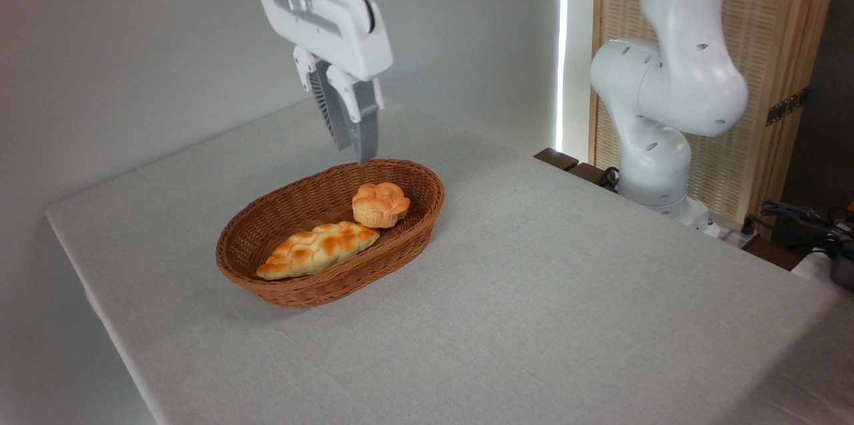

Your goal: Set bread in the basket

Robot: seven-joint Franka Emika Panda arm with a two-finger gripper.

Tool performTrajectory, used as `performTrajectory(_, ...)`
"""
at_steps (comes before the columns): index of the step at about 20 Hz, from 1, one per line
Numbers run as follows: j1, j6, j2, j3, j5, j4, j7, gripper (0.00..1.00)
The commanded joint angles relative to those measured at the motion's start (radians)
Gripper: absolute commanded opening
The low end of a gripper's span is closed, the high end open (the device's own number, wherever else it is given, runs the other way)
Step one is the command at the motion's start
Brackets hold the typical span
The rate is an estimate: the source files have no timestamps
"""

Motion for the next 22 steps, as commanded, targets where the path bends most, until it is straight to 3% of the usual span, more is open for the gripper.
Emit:
performTrajectory(1, -0.007, -0.040, 0.013, 0.071, -0.002, 0.055, 0.033, 1.00)
performTrajectory(10, -0.001, -0.023, 0.023, 0.080, -0.001, 0.090, 0.019, 1.00)
performTrajectory(13, 0.005, -0.023, 0.077, 0.080, 0.001, 0.172, 0.019, 1.00)
performTrajectory(19, 0.014, -0.023, 0.086, 0.080, 0.005, 0.178, 0.025, 1.00)
performTrajectory(21, 0.014, -0.027, 0.088, 0.071, 0.076, 0.178, 0.016, 1.00)
performTrajectory(22, 0.014, -0.027, 0.089, 0.070, 0.085, 0.178, 0.015, 1.00)
